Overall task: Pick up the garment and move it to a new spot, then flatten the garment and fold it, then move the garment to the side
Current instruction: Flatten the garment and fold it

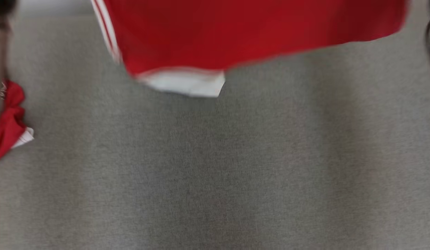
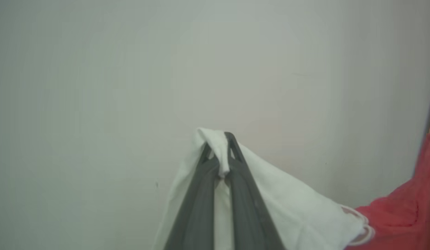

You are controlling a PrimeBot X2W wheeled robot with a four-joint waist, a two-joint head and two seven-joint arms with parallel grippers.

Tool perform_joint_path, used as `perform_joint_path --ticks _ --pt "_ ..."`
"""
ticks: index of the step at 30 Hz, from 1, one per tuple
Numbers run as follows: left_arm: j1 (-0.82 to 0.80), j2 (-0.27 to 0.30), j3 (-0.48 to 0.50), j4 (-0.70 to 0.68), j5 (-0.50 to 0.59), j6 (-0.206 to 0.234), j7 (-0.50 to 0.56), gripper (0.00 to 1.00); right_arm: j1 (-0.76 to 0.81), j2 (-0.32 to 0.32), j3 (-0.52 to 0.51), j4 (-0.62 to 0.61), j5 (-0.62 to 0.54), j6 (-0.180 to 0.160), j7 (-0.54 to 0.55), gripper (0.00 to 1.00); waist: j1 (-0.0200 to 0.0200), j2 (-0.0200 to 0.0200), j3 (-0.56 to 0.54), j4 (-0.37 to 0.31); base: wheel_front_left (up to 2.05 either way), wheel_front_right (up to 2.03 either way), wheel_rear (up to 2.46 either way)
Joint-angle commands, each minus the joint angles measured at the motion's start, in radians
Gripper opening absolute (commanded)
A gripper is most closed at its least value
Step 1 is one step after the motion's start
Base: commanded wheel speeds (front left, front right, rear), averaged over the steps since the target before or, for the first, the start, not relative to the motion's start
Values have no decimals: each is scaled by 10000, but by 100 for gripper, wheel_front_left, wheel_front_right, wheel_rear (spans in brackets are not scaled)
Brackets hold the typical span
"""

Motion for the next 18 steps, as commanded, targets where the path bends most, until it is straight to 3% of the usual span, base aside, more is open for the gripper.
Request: perform_joint_path --ticks 1,8,18 --pt "-811 22 -107 296 2 8 108 0 -723 -41 -19 196 -99 11 210 0 -3 -2 2154 31 0 0 0" --pt "-4362 48 -142 2127 21 8 266 0 -4273 -169 -224 2025 -709 11 693 0 -3 -2 2738 -95 0 0 0" --pt "-7103 -2 -239 4187 169 23 40 0 -6955 -339 -221 4462 -1825 10 394 0 -3 -2 3443 76 0 0 0"
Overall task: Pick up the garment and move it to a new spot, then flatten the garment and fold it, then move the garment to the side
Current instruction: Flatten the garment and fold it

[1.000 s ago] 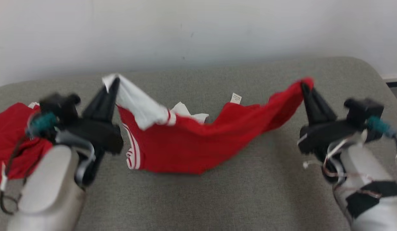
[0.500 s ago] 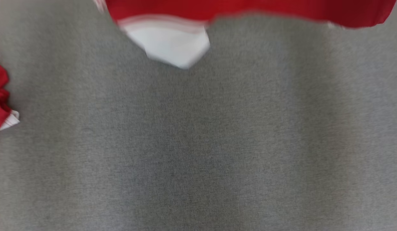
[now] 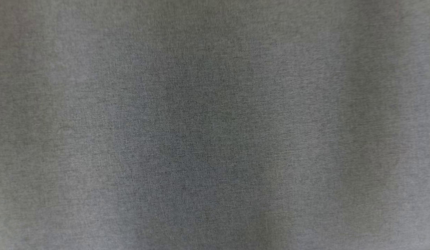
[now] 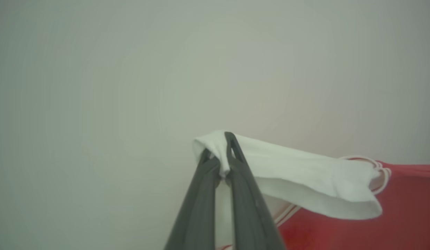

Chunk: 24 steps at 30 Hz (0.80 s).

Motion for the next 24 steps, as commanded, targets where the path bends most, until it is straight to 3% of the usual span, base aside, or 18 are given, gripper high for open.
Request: perform_joint_path --ticks 1,8,24 --pt "-202 17 -11 302 20 25 -145 0 -279 -17 -12 283 -93 6 -159 0 -2 -3 416 98 0 0 0" --pt "-531 -75 -300 984 -168 19 -440 0 -795 153 237 1174 -325 -4 -569 0 -2 -3 829 159 0 0 0" --pt "-587 57 -1169 1057 -939 16 -739 0 -1152 329 1063 1833 -27 -4 -1030 0 -2 -3 993 216 0 0 0"
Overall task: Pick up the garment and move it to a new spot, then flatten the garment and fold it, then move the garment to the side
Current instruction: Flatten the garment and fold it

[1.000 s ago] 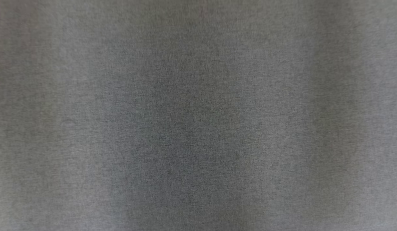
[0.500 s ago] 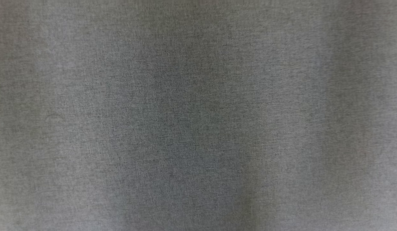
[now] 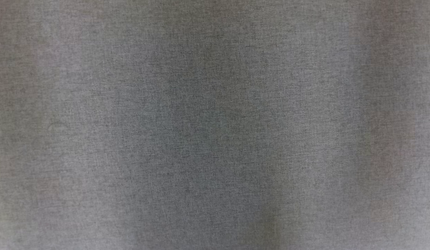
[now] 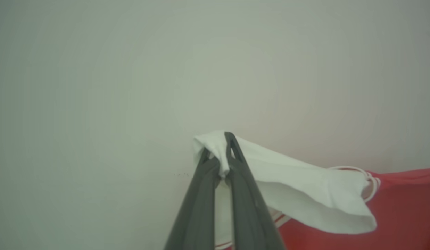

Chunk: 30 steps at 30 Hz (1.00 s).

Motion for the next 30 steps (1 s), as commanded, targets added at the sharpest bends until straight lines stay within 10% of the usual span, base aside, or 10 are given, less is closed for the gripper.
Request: perform_joint_path --ticks 1,10,21,30 --pt "-153 106 -23 -14 -141 18 -77 0 -87 51 64 68 25 -20 -44 0 0 -1 -5 18 0 0 0" --pt "1158 179 -628 -926 -1046 17 -522 0 862 188 630 18 348 -20 -535 0 0 -1 -428 262 0 0 0" --pt "6782 1563 -1153 -4165 -3125 14 -1390 0 6347 -442 2068 -2769 3234 -20 -776 0 0 -1 -2498 281 0 0 0" --pt "11646 1859 -288 -7198 -3261 1160 -1596 0 10681 -1701 2326 -5289 4787 -20 -864 0 0 -1 -3791 257 0 0 0"
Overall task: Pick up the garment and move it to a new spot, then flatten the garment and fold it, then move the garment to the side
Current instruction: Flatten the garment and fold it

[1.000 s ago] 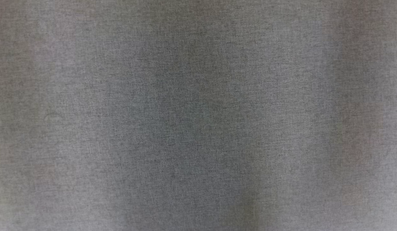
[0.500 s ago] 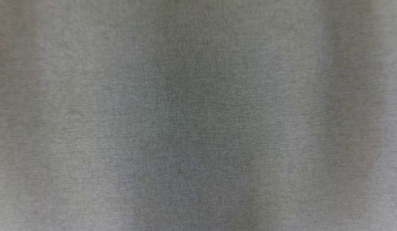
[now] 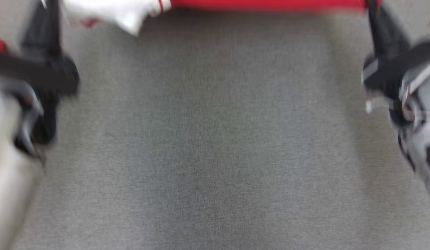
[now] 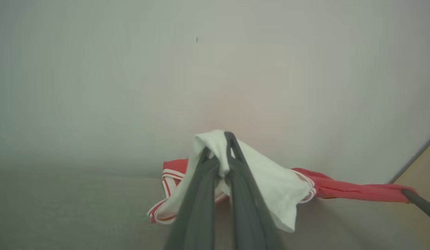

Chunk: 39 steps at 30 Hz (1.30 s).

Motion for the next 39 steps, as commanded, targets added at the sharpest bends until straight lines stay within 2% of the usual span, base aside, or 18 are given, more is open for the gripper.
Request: perform_joint_path --ticks 1,4,9,13,19,21,26,33,39 --pt "826 -5 285 -532 50 225 -44 0 644 -301 -3 -316 132 -20 32 0 3 2 -857 3 0 0 0" --pt "2839 -94 854 -1796 274 698 -36 0 2129 -654 1 -1128 390 -20 183 0 3 2 -1255 -52 0 0 0" --pt "5760 -258 1519 -3242 470 1187 -37 0 4231 -1025 -288 -2090 493 -20 420 0 3 2 -1924 -139 0 0 0" --pt "7583 -301 1414 -3762 546 1275 -34 0 5749 -1176 -623 -2638 455 -20 699 0 3 2 -2425 -48 0 0 0" --pt "9622 -755 1299 -4192 737 1576 -33 0 8054 -1129 -1486 -3265 322 -20 997 0 3 2 -3057 146 0 0 0" --pt "10120 -938 1386 -4131 743 1539 -33 0 8828 -1105 -1864 -3345 111 -20 976 0 3 2 -3231 297 0 0 0" --pt "11254 -1299 1348 -4086 829 1540 -35 0 10696 -658 -2727 -3725 -442 -20 1127 0 3 2 -3649 536 0 0 0" --pt "12415 -1596 1240 -3983 1039 1453 -34 0 12830 433 -4112 -4347 -1368 -20 1618 0 3 2 -4130 786 0 0 0" --pt "12219 -1627 1022 -3875 1294 1311 -34 0 13427 1136 -4928 -5115 -2107 -20 2288 0 3 2 -4186 764 0 0 0"
